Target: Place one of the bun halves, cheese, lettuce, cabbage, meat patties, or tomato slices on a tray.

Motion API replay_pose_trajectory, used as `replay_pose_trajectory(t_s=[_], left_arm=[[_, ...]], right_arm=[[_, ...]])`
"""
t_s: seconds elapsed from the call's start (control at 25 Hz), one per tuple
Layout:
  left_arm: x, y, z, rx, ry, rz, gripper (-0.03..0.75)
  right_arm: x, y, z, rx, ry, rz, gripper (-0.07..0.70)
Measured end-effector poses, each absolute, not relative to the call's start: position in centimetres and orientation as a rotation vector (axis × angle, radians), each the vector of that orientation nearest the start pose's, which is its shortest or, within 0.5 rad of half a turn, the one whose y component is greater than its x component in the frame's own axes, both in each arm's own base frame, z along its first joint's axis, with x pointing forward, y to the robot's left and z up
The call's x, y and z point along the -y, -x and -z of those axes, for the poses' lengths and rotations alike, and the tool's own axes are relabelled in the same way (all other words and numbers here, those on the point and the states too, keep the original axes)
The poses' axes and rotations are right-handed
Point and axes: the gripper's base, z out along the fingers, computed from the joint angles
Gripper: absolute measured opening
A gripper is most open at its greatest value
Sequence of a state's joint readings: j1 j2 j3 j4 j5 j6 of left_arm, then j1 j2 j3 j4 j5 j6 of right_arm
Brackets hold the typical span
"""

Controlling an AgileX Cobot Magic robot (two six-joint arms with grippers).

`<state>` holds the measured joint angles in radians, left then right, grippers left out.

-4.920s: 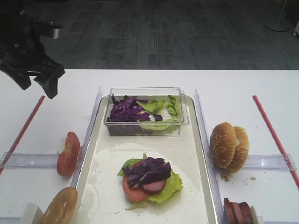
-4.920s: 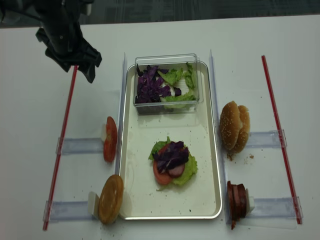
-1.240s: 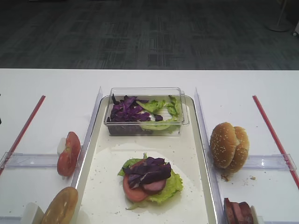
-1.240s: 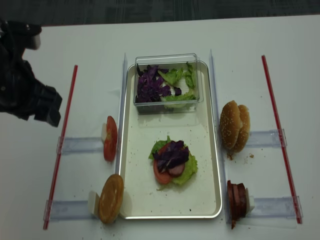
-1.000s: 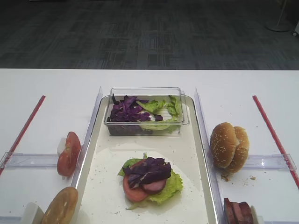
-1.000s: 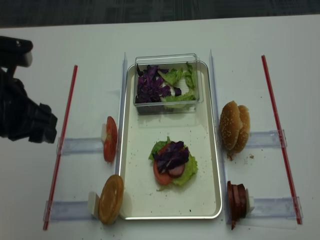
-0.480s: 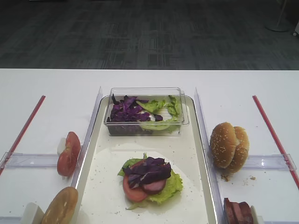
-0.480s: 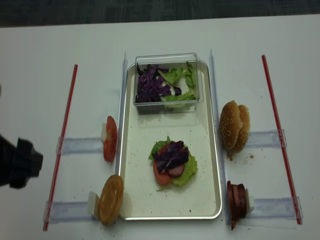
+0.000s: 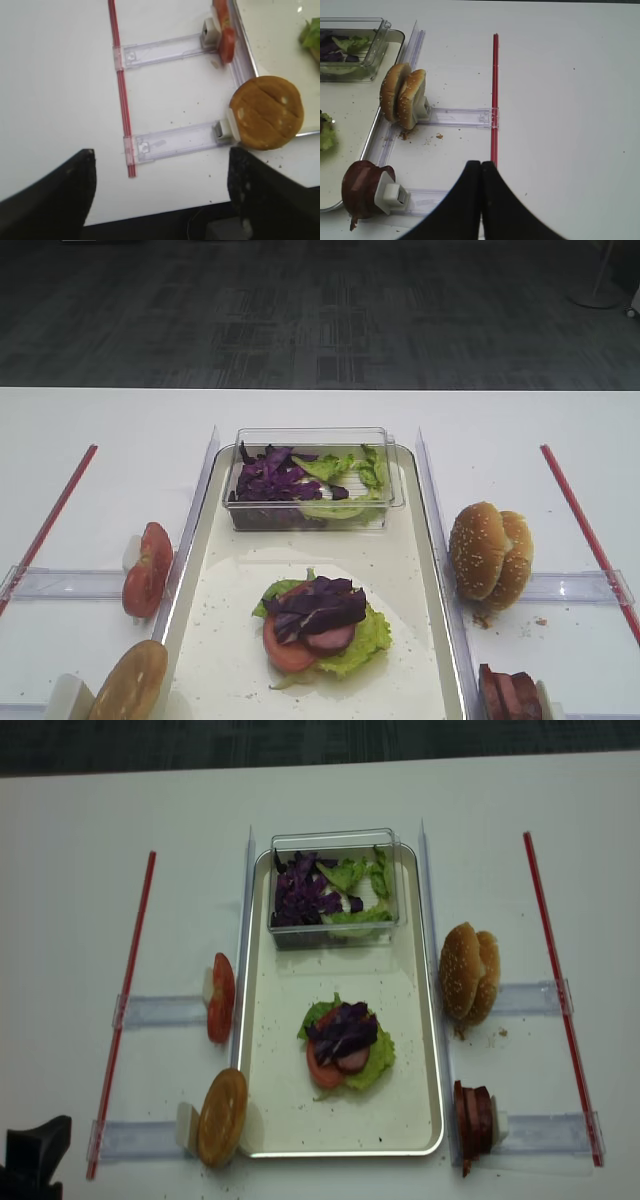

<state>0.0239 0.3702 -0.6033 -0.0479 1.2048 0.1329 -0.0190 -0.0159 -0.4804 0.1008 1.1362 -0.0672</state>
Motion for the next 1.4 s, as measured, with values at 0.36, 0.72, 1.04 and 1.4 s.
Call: replay_pose_trajectory(t_s=[0.36,0.72,1.04,1.4], left_arm=[[0.7,0.2,-27.5,-2.245,-0.132,0.021,0.494],[0.8,1.5,-26.8,-2.164,-0.125,0.017,0.494],[0.7,1.2,-26.4,-2.166,-0.098,0.026,0.493],[0.5,1.2,-26.5,-2.166,-0.064,0.013,0.493]], right_arm=[[-0.8,0.8,-26.6,-2.119,0.06,-0.071,0.364],[-0.8,0.8,-26.6,-2.119,0.06,-0.071,0.364],[-0.8,0.8,-26.6,-2.119,0.06,-0.071,0.364],[-0.8,0.8,-26.6,-2.119,0.058,-0.072,0.364]])
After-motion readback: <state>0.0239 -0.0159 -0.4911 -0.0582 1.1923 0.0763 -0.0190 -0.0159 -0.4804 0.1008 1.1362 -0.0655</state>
